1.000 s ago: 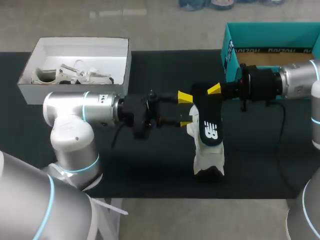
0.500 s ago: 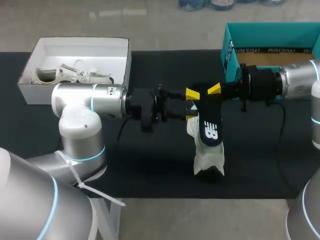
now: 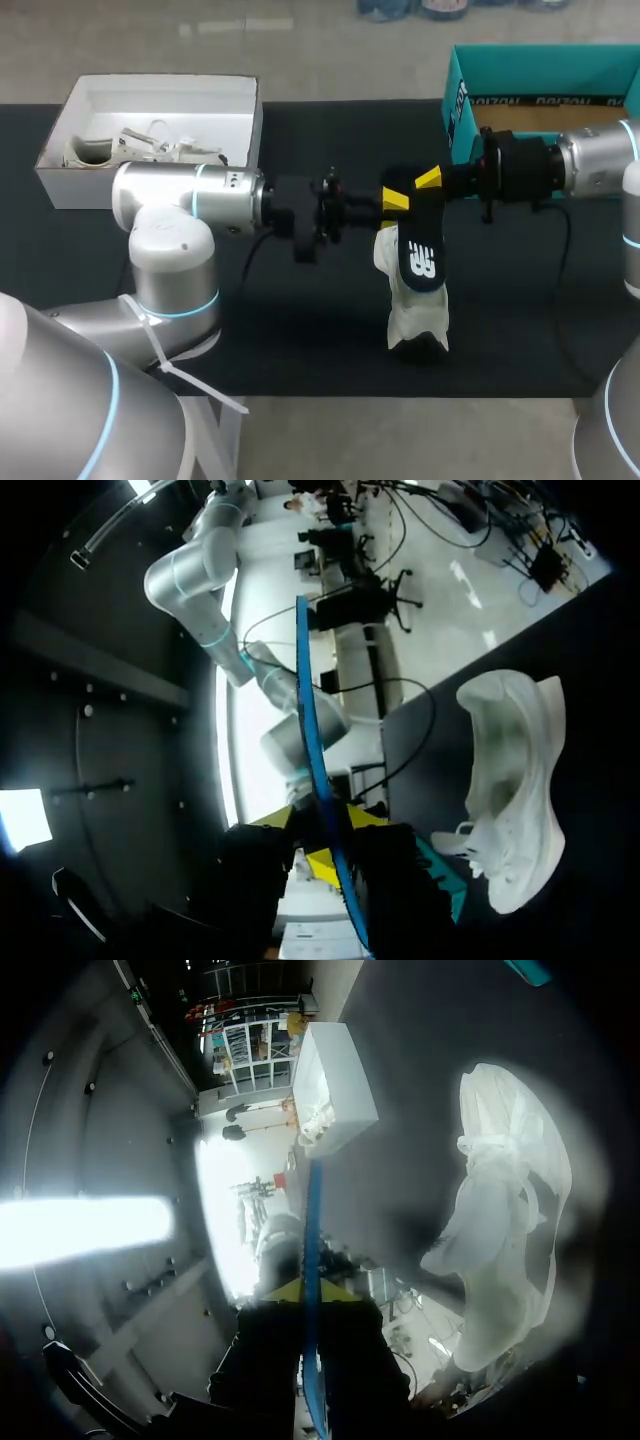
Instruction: Take the shoe out of the shoebox, open the shoe tongue, remove and reinsert the insole, then place the shoe into the shoebox
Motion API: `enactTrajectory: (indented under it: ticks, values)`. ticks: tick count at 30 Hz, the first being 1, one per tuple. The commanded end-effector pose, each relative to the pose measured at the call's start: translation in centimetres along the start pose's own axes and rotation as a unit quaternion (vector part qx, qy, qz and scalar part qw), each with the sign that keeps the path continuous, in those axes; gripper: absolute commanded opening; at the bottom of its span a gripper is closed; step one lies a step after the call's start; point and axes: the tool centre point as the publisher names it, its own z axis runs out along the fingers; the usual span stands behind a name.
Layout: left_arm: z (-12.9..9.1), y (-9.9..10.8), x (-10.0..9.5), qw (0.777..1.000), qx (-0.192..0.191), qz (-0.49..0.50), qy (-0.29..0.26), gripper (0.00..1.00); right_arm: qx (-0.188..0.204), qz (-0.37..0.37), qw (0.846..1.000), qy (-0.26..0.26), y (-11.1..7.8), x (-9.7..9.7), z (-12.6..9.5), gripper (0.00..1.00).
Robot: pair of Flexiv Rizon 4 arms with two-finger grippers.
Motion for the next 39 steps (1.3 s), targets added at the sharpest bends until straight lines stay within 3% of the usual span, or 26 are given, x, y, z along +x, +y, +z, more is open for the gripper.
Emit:
enactTrajectory:
  ticks: [1, 9, 10, 11, 15, 20, 23, 24, 25, 27, 39]
  values:
    - [0.3, -0.3, 0.4, 1.0, -0.004, -0.002, 0.0, 0.0, -0.001, 0.0, 1.0, -0.001, -0.1, 0.0, 0.0, 0.0]
    - [0.4, -0.5, 0.7, 1.0, -0.008, -0.01, 0.001, 0.0, -0.001, 0.0, 1.0, -0.001, -0.1, 0.0, 0.0, 0.0]
    - [0.4, -0.5, 0.7, 1.0, -0.008, -0.01, 0.002, 0.0, -0.001, 0.0, 1.0, -0.001, -0.1, 0.0, 0.0, 0.32]
    - [0.4, -0.5, 0.7, 1.0, -0.009, -0.011, 0.001, 0.0, -0.001, 0.0, 1.0, -0.001, -0.1, 0.0, 0.0, 1.0]
    - [0.2, -0.9, 0.6, 1.0, -0.012, -0.017, 0.0, 0.0, -0.1, -0.027, 0.994, -0.022, 0.1, 0.2, -3.7, 1.0]
    - [-0.7, -1.5, 0.7, 0.999, -0.018, -0.028, -0.002, 0.0, -0.205, -0.101, 0.97, -0.081, -0.8, 0.1, -11.8, 1.0]
    - [-1.3, -2.0, 1.0, 0.999, -0.02, -0.037, -0.003, 0.0, -0.186, -0.199, 0.957, -0.103, -2.5, 0.2, -16.1, 1.0]
    - [-1.5, -2.1, 1.1, 0.999, -0.021, -0.038, -0.003, 0.0, -0.169, -0.222, 0.954, -0.11, -2.9, 0.3, -16.5, 1.0]
    - [-1.7, -2.3, 1.1, 0.999, -0.021, -0.04, -0.002, 0.0, -0.148, -0.231, 0.952, -0.135, -3.9, 0.4, -17.1, 1.0]
    - [-2.0, -2.6, 1.2, 0.999, -0.023, -0.043, -0.001, 0.0, -0.156, -0.196, 0.959, -0.133, -4.1, 0.2, -18.4, 1.0]
    - [-3.2, -3.6, 0.1, 0.998, -0.033, -0.047, 0.011, 0.0, -0.156, -0.196, 0.959, -0.133, -4.1, 0.2, -18.4, 1.0]
